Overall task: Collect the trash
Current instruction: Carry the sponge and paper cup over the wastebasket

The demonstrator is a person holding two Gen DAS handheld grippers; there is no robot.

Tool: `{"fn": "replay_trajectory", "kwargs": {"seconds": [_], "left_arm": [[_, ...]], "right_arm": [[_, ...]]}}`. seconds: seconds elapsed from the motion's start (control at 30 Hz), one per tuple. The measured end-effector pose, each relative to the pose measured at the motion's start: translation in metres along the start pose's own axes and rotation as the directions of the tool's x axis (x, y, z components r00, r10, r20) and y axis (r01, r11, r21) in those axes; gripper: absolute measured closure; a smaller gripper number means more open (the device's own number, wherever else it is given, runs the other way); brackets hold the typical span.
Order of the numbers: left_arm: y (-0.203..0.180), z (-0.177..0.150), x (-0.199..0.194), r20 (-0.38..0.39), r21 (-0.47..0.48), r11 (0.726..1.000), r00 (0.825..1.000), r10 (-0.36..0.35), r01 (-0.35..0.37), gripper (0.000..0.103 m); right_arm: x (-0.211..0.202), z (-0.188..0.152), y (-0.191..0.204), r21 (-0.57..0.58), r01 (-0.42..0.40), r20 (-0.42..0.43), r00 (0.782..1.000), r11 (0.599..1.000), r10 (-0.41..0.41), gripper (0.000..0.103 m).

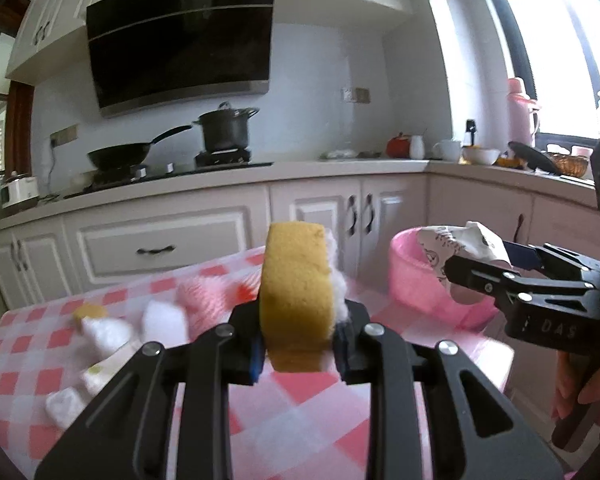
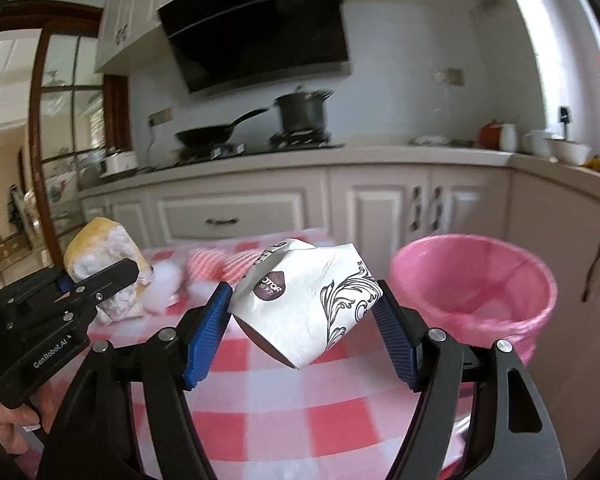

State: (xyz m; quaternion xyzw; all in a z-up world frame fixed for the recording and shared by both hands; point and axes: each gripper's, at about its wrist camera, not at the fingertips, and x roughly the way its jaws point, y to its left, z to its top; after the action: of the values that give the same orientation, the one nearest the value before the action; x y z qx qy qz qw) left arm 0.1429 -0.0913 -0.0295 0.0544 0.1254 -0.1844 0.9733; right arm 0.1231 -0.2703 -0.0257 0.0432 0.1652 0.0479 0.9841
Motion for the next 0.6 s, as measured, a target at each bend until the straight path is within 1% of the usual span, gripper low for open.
{"fn": "replay_trajectory", "kwargs": {"seconds": [0.13, 0.27, 0.43, 0.6], "left_arm": [[-0.025, 0.012, 0.02, 0.025, 0.031, 0.998, 0.998, -0.06, 0.059, 0.076], [-0.046, 0.025, 0.044, 0.042, 0.05, 0.991, 0.991, -0.128, 0.126, 0.076], [-0.072, 0.042, 0.077, 0.047, 0.06, 0.974, 0.974, -0.22, 0.217, 0.076], [-0.099, 0.057, 0.118, 0.019, 0.071, 0.949, 0.95, -0.311, 0.309, 0.076]], "right_arm": [[-0.003, 0.006, -0.031, 0.02, 0.067, 0.016, 0.998, 0.998, -0.068, 0.035], [-0.002, 0.012, -0.063, 0.057, 0.134, 0.024, 0.99, 0.989, -0.136, 0.035], [0.002, 0.018, -0.102, 0.06, 0.195, 0.035, 0.98, 0.979, -0.197, 0.035], [0.017, 0.019, -0.137, 0.073, 0.212, 0.017, 0.977, 0.975, -0.214, 0.035]]}}
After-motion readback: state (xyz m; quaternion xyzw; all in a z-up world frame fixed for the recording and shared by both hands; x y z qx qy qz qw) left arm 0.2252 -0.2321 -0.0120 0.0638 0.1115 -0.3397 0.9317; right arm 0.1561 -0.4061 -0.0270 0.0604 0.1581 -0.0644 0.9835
